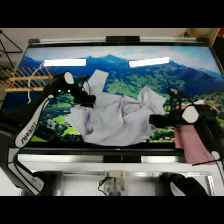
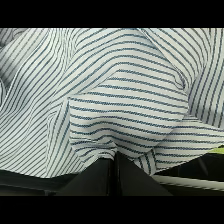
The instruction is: Fold the shirts.
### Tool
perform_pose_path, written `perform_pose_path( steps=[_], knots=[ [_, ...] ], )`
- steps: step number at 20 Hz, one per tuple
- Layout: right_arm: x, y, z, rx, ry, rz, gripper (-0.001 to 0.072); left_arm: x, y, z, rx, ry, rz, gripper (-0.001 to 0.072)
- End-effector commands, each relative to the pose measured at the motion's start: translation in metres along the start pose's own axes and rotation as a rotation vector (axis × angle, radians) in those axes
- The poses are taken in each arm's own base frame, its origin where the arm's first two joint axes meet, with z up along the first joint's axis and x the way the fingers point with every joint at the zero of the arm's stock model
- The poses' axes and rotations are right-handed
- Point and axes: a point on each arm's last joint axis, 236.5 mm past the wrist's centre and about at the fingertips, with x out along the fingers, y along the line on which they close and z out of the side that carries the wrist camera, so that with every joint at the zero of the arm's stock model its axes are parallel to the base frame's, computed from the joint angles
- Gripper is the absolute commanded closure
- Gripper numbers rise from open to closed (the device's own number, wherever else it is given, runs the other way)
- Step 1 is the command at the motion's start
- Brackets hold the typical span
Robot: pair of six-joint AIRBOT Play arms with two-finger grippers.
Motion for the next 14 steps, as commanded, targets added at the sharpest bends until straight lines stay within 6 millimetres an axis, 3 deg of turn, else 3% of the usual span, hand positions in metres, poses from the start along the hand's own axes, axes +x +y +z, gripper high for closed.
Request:
perform_pose_path(
  steps=[1,3,5,6,8,10,11,13,14],
  knots=[
    [0.0,-0.001,0.001,-0.005,-0.006,-0.006,0.0647,0.0,-0.005,0.002,0.027,-0.004,-0.019,0.0653],
    [0.0,-0.002,0.004,-0.015,-0.017,-0.009,0.0648,-0.012,-0.007,0.008,0.065,-0.04,-0.016,0.0654],
    [-0.002,-0.003,0.022,-0.054,-0.094,-0.015,0.0648,-0.041,-0.015,0.025,0.116,-0.121,-0.016,0.0654],
    [-0.007,-0.004,0.045,-0.069,-0.187,-0.029,0.0647,-0.064,-0.022,0.042,0.134,-0.194,-0.017,0.0654],
    [-0.037,0.002,0.11,-0.076,-0.46,-0.023,0.0648,-0.122,-0.042,0.08,0.182,-0.384,-0.019,0.0654],
    [-0.097,0.023,0.178,-0.053,-0.803,0.055,0.0648,-0.207,-0.077,0.116,0.25,-0.63,-0.037,0.0654],
    [-0.142,0.036,0.208,-0.044,-1.0,0.113,0.0648,-0.259,-0.1,0.131,0.285,-0.788,-0.059,0.0654],
    [-0.242,0.057,0.242,-0.05,-1.367,0.221,0.0648,-0.379,-0.141,0.138,0.312,-1.162,-0.132,0.0654],
    [-0.284,0.065,0.247,-0.043,-1.479,0.268,0.0648,-0.433,-0.154,0.128,0.31,-1.327,-0.162,0.0654]
  ],
)
